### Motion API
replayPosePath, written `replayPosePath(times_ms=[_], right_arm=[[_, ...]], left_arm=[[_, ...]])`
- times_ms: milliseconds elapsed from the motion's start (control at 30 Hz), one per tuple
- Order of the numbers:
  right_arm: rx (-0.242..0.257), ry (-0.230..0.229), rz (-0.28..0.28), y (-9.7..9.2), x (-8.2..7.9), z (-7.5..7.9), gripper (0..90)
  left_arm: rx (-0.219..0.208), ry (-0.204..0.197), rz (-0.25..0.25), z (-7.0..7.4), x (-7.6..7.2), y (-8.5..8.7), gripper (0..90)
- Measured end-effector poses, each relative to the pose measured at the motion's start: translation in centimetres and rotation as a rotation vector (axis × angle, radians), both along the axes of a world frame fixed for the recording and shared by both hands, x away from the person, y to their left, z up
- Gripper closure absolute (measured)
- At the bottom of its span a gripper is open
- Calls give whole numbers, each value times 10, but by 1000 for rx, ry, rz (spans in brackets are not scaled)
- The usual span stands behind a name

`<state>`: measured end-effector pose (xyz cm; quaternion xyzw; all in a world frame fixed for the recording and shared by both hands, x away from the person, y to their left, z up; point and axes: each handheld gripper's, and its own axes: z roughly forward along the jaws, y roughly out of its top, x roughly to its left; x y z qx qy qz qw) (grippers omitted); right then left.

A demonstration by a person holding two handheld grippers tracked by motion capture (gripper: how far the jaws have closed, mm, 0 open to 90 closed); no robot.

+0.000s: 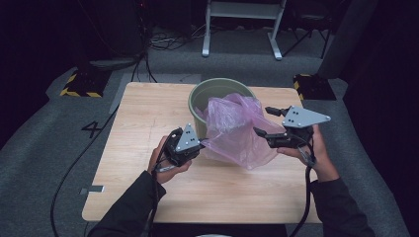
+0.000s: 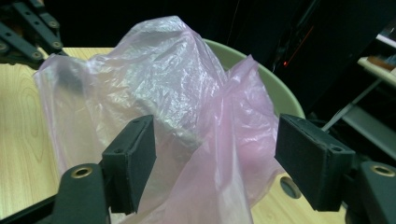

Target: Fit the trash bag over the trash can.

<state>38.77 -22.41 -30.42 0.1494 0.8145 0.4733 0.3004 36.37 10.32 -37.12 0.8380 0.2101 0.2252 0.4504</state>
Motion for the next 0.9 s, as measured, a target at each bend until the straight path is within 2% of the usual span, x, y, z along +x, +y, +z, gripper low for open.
replayPosePath(times_ms=[300,367,500,533,600,900], right_arm=[[41,-43,16,-17,-15,7,269],[49,-42,44,-20,-20,6,269],[26,-30,101,-21,-30,0,270],[14,-19,120,-20,-33,-2,270],[-3,-26,128,-19,-39,-4,270],[-9,-30,199,7,-62,-19,290]], left_arm=[[-6,10,37,0,4,5,894],[-6,12,42,0,5,6,894],[-17,19,46,0,6,8,894],[-16,17,46,1,6,8,894],[-9,13,45,1,5,7,894],[-18,9,28,3,2,2,894]])
